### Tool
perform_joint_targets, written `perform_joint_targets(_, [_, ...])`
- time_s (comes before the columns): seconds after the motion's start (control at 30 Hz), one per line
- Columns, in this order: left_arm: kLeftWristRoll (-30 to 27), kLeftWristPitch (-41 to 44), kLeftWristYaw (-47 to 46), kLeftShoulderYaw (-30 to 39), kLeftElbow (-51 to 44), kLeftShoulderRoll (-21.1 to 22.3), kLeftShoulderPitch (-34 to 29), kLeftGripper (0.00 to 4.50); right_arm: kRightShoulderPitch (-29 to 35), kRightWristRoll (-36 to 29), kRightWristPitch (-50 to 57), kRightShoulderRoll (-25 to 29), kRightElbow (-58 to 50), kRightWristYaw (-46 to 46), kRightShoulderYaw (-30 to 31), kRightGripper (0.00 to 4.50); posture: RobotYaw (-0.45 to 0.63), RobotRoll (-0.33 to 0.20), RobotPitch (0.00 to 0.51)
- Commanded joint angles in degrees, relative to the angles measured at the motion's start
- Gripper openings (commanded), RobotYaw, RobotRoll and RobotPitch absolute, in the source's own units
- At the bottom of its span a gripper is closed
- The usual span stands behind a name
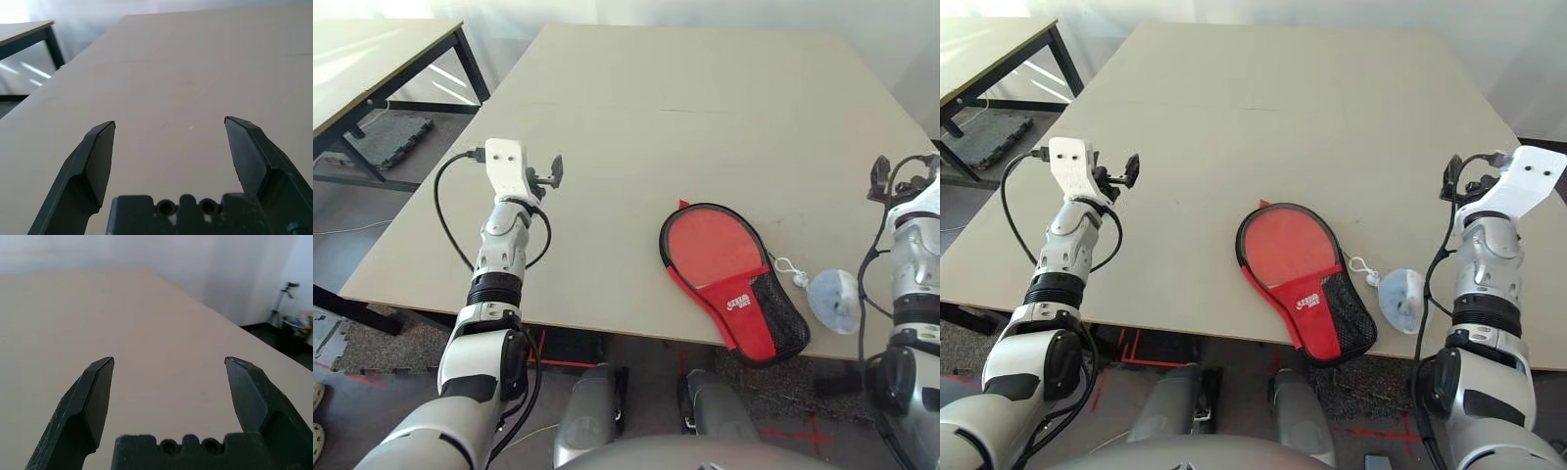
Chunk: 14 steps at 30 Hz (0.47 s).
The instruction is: Store the ping-pong paddle in its case and zip it.
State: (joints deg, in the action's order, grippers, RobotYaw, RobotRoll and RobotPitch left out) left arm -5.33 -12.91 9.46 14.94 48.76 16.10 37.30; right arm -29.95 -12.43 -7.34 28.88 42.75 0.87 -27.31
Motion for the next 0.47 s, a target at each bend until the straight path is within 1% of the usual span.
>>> perform_joint_targets(0.03, [-1.3, -2.1, -2.5, 1.7, 4.0, 0.2, 1.6, 4.50, 0.8, 0.9, -0.8, -1.9, 2.3, -3.9, 0.1, 4.48, -0.01, 0.000, 0.055])
perform_joint_targets(0.23, [-1.2, -3.8, -2.0, 1.4, 7.7, 0.9, 3.2, 4.50, 1.4, 0.7, -1.6, -3.8, 2.5, -5.7, 0.3, 4.48, -0.02, 0.000, 0.069])
perform_joint_targets(0.3, [-1.3, -4.2, -1.8, 1.3, 8.5, 1.0, 3.6, 4.50, 2.0, 0.5, -1.2, -4.3, 1.5, -5.8, 0.3, 4.48, -0.03, 0.000, 0.076])
perform_joint_targets(0.47, [-1.5, -4.5, -1.5, 1.3, 9.6, 1.4, 4.2, 4.50, 3.2, -0.7, -0.3, -5.3, -2.0, -4.1, 0.4, 4.48, -0.06, 0.000, 0.074])
